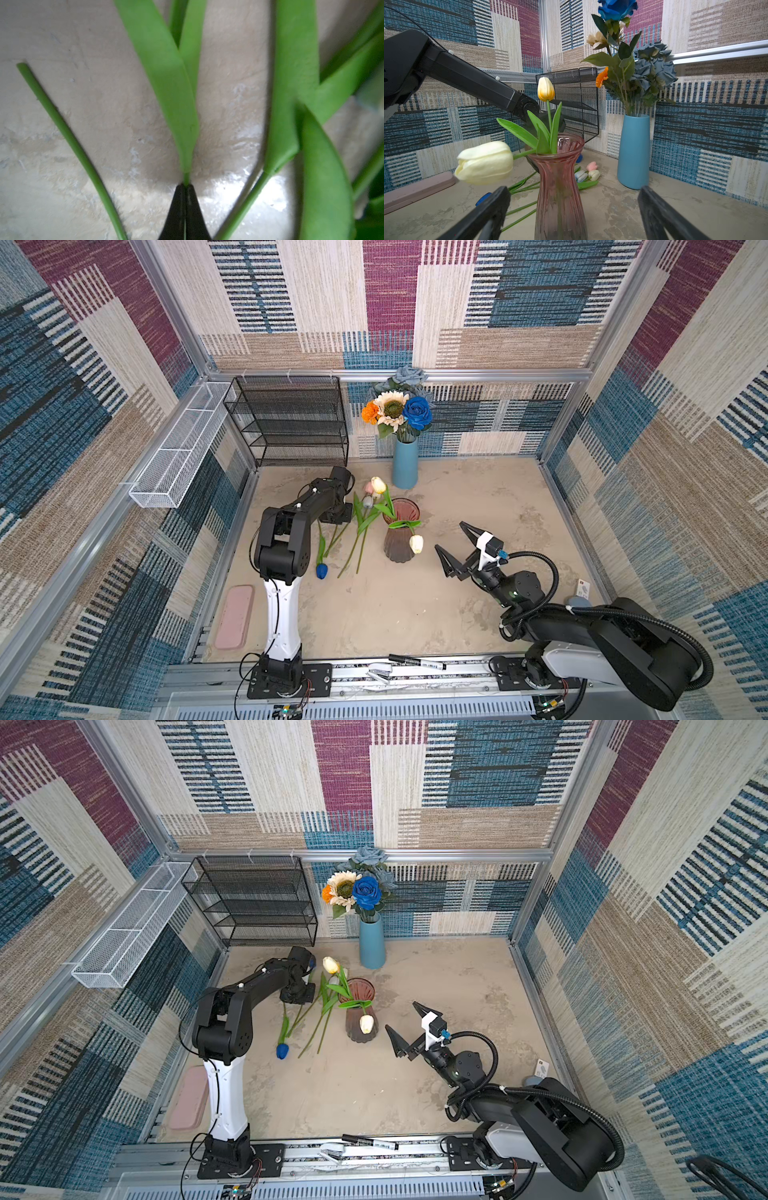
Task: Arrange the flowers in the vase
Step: 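Close the left gripper on the blue tulip stem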
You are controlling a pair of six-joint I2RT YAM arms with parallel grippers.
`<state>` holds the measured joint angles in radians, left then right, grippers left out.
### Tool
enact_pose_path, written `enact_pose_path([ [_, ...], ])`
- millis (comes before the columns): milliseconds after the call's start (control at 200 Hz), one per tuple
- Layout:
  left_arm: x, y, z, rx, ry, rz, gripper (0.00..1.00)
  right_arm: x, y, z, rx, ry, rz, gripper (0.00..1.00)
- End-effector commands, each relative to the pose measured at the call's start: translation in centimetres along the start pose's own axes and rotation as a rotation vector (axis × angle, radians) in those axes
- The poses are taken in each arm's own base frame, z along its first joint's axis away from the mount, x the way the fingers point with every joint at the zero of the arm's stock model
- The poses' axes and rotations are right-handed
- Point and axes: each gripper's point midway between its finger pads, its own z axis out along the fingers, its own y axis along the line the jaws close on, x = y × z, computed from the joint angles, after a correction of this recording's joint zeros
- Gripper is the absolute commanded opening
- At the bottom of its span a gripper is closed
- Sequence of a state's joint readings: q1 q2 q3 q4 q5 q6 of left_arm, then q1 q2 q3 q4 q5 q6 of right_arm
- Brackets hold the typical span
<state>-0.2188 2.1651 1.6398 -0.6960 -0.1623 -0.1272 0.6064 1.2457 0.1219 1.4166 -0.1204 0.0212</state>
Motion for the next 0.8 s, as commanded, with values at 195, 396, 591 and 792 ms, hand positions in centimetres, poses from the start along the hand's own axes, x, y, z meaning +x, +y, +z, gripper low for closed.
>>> enact_pose_path([
  [195, 0.7, 0.6, -4.5, 0.028, -0.108, -0.086, 0.00, -0.4, -0.1, 0.0, 0.007, -0.015, -0.006, 1.00],
  [396, 0.0, 0.4, -11.1, 0.132, -0.395, -0.125, 0.00, -0.3, 0.0, 0.0, 0.004, -0.013, 0.002, 1.00],
  [591, 0.5, 0.2, -19.9, 0.237, -0.754, -0.123, 0.00, -0.3, 0.0, 0.0, 0.002, -0.014, 0.003, 1.00],
  [792, 2.7, -1.7, -31.1, 0.379, -1.137, -0.013, 0.00, -0.1, 0.0, 0.1, 0.002, -0.010, 0.004, 1.00],
])
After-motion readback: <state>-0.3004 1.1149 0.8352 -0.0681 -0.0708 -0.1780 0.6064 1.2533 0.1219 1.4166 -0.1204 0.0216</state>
